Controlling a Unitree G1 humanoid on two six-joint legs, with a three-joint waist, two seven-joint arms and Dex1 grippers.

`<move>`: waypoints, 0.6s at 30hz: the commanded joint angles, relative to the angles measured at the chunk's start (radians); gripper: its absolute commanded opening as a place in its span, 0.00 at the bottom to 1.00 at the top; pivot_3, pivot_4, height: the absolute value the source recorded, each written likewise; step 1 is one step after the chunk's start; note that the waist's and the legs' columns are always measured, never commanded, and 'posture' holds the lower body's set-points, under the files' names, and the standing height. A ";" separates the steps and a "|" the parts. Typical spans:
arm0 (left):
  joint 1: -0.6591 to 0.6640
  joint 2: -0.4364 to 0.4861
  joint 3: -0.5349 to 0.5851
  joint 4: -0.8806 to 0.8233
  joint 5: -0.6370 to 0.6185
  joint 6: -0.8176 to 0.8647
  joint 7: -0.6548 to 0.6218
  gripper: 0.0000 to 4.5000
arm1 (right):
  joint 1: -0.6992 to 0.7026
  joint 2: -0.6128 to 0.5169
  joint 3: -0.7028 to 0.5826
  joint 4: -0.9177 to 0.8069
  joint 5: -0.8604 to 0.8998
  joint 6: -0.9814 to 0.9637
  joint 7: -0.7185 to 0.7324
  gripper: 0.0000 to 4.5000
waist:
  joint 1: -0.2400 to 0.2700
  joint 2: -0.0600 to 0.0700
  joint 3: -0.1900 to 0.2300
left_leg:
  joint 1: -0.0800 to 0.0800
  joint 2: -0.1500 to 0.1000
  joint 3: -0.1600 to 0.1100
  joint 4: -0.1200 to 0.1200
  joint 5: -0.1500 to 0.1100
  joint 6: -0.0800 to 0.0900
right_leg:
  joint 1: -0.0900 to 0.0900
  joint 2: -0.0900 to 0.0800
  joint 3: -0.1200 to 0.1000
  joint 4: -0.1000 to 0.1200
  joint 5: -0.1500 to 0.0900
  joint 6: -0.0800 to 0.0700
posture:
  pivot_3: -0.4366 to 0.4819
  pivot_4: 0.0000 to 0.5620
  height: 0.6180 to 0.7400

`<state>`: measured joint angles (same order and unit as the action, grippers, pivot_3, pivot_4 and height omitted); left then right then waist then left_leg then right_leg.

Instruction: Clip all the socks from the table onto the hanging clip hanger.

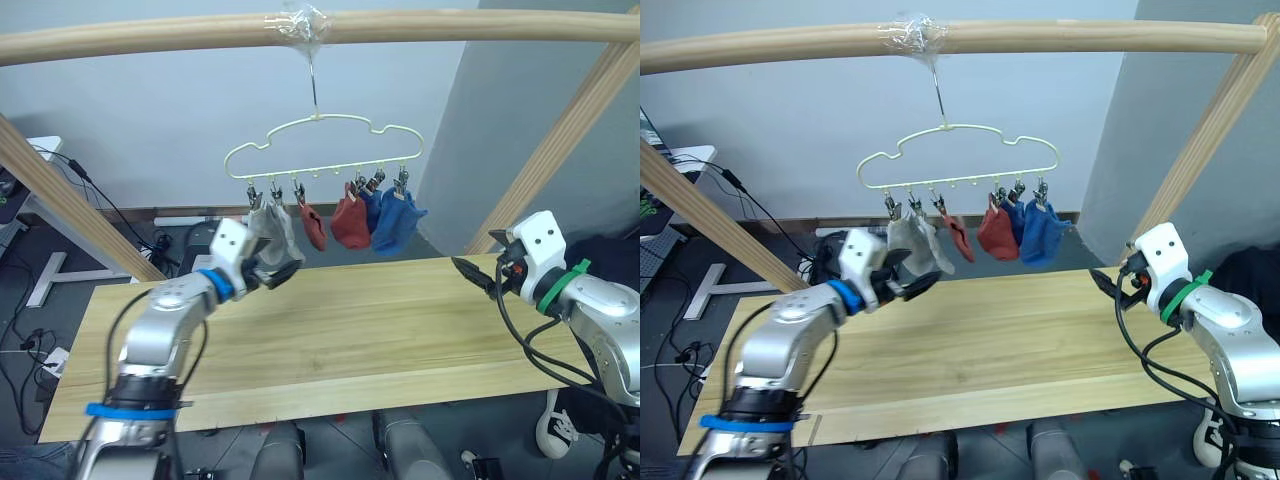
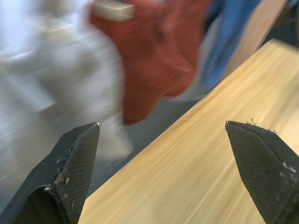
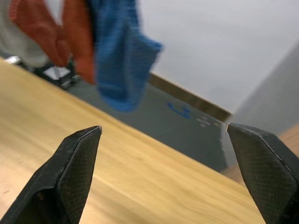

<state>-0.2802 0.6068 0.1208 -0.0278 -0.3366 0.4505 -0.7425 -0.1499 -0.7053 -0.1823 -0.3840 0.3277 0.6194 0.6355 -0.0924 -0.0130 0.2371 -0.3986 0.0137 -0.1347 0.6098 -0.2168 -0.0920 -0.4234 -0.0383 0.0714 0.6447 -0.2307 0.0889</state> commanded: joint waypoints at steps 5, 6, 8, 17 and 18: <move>0.203 0.186 0.259 -0.105 -0.052 -0.005 -0.082 0.99 | 0.098 -0.034 -0.113 -0.011 0.086 -0.119 0.143 1.00 | 0.018 -0.002 -0.001 | 0.000 0.000 0.000 0.000 0.000 0.000 | 0.000 0.000 -0.001 0.000 0.000 0.000 | 0.54 0.29 1.00; 0.228 0.207 0.281 -0.115 -0.054 -0.001 -0.090 0.99 | 0.105 -0.036 -0.124 -0.002 0.089 -0.131 0.150 1.00 | 0.019 -0.002 -0.001 | 0.000 0.000 0.000 0.000 0.000 0.000 | 0.000 0.000 -0.001 0.000 0.000 -0.001 | 0.55 0.29 1.00; 0.256 0.242 0.319 -0.119 -0.048 -0.011 -0.092 0.99 | 0.108 -0.046 -0.139 0.008 0.094 -0.144 0.163 1.00 | 0.029 -0.002 -0.001 | 0.000 0.000 0.000 0.000 0.000 0.000 | 0.000 0.000 0.000 0.000 -0.002 -0.004 | 0.57 0.28 1.00; 0.214 0.250 0.320 -0.101 -0.082 0.019 -0.085 0.99 | 0.073 -0.060 -0.144 0.034 0.106 -0.143 0.171 1.00 | 0.068 -0.006 -0.004 | 0.001 0.001 0.000 0.001 0.001 0.000 | 0.002 0.000 -0.001 0.000 -0.002 -0.005 | 0.59 0.25 1.00; 0.205 0.244 0.316 -0.101 -0.089 0.025 -0.083 0.99 | 0.069 -0.060 -0.143 0.034 0.107 -0.141 0.171 1.00 | 0.069 -0.006 -0.004 | 0.001 0.001 0.000 0.001 0.001 0.000 | 0.002 0.000 -0.001 0.000 -0.002 -0.005 | 0.59 0.25 1.00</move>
<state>-0.0550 0.8548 0.4354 -0.1088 -0.3986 0.4701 -0.8344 -0.0678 -0.7496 -0.3075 -0.3436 0.4204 0.4944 0.8031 -0.0233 -0.0192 0.2326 -0.3982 0.0145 -0.1344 0.6112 -0.2162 -0.0918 -0.4217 -0.0388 0.0703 0.6450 -0.2324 0.0847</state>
